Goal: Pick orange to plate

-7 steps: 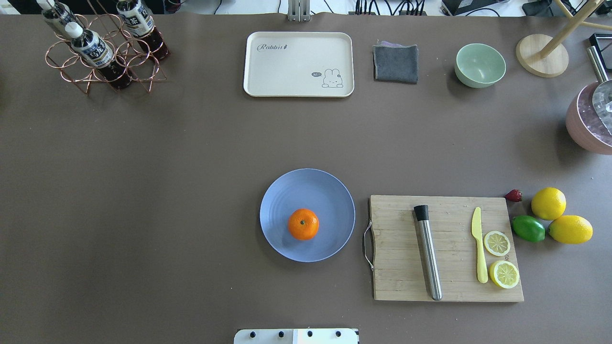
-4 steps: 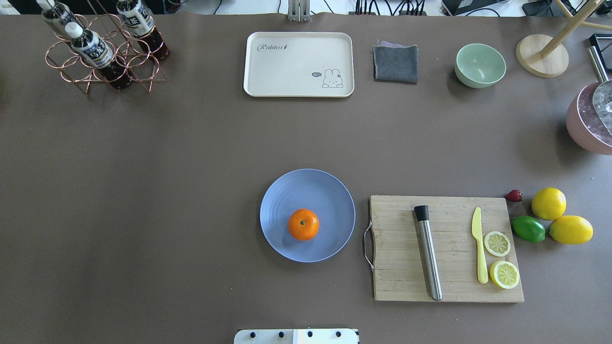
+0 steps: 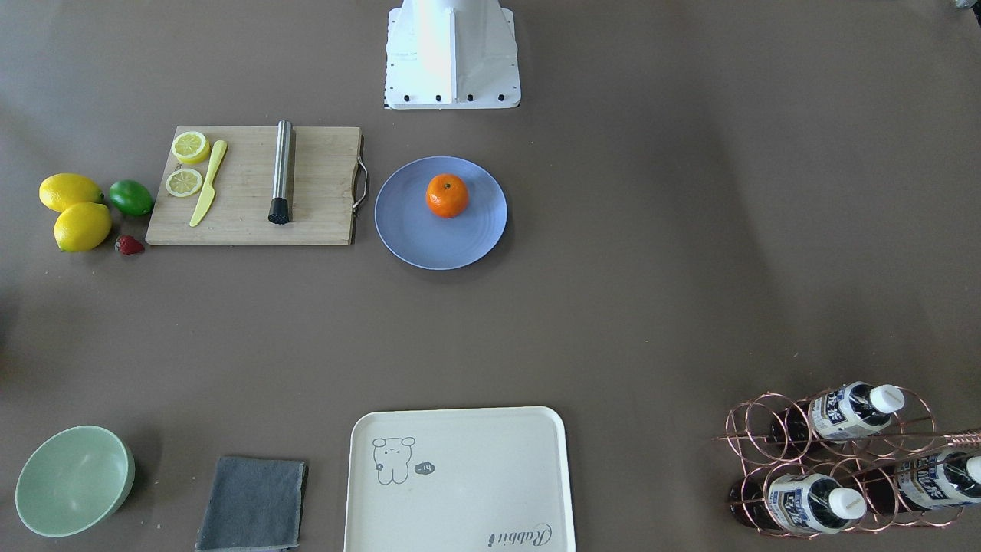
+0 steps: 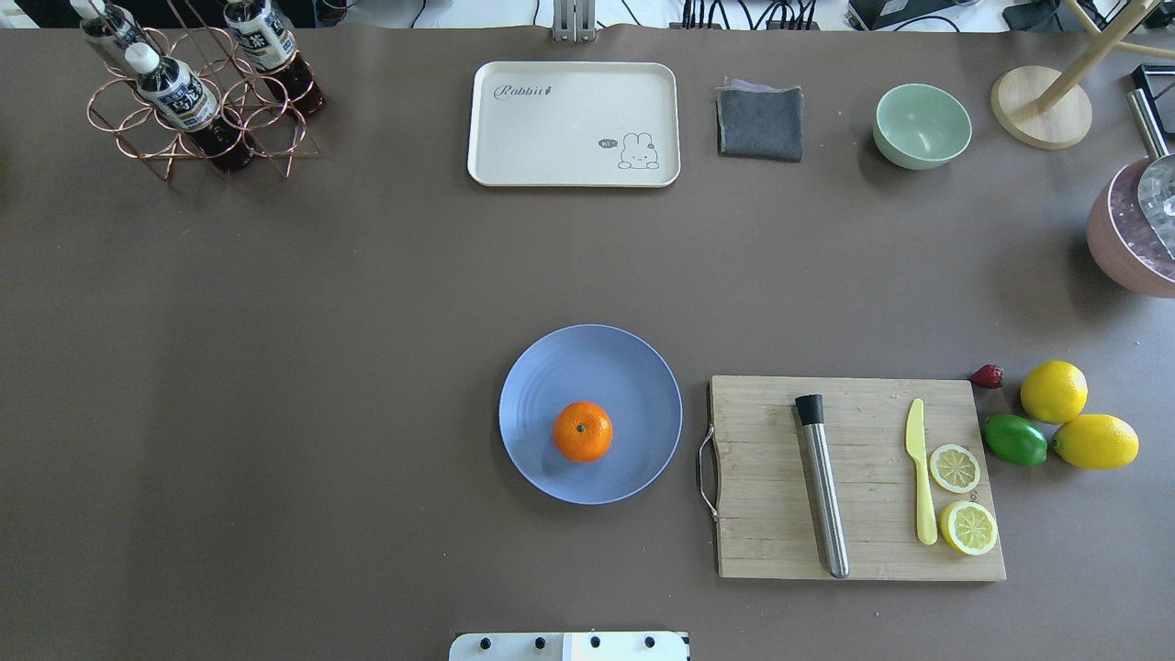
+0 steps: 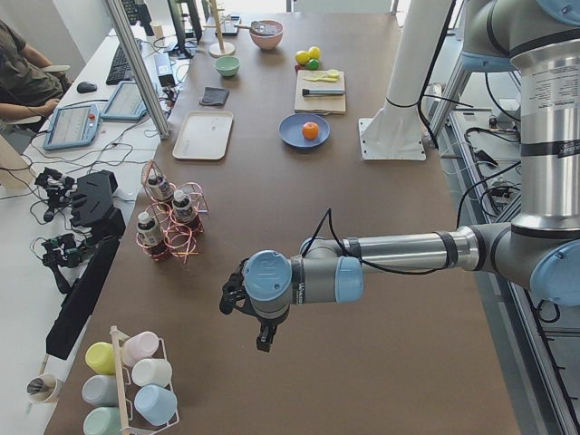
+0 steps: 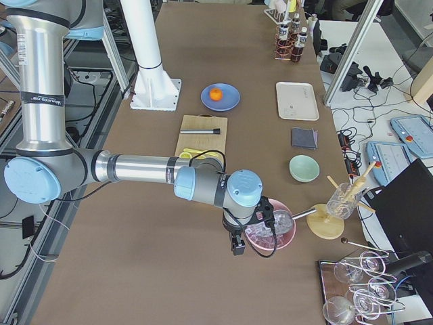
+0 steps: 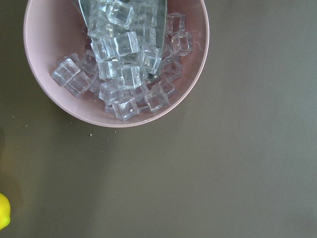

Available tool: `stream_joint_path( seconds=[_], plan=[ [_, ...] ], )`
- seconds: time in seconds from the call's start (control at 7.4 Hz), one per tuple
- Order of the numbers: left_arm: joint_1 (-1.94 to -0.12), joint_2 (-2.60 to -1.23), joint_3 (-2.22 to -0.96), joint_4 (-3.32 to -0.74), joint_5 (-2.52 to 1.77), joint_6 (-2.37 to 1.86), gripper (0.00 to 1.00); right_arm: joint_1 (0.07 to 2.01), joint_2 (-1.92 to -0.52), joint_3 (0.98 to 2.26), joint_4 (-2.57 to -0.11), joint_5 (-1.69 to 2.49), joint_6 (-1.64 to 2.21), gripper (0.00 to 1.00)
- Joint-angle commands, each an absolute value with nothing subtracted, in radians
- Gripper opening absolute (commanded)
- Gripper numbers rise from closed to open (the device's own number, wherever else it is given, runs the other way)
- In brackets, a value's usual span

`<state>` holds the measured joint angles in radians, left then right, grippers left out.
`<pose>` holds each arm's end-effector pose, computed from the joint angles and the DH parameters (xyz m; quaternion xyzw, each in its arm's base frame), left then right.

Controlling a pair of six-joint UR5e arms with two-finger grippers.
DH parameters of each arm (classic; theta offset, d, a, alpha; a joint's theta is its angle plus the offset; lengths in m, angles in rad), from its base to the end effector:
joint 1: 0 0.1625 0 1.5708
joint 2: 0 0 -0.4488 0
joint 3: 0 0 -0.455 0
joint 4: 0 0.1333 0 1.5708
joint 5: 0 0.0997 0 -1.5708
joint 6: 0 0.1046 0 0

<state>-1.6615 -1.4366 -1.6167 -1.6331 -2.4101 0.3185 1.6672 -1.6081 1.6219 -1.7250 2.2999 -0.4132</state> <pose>-0.0997 -0.4840 0.7198 0.0712 0.4013 0.0985 0.9078 0.1140 -0.5175 0.6959 0.0262 -0.3607 -0.1223 0.9243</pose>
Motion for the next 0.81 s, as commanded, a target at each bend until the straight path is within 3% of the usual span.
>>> stream_joint_path(
  seconds=[0.0, 0.68],
  plan=[
    [-1.655, -1.44, -1.618, -1.646, -2.405, 0.316, 0.97, 1.663, -1.592, 1.617, -1.733, 2.278, -0.407, 1.0],
    [-1.657, -1.448, -1.598, -1.663, -2.405, 0.322, 0.97, 1.597, -1.559, 1.601, -1.735, 2.255, -0.402, 1.0]
  ],
)
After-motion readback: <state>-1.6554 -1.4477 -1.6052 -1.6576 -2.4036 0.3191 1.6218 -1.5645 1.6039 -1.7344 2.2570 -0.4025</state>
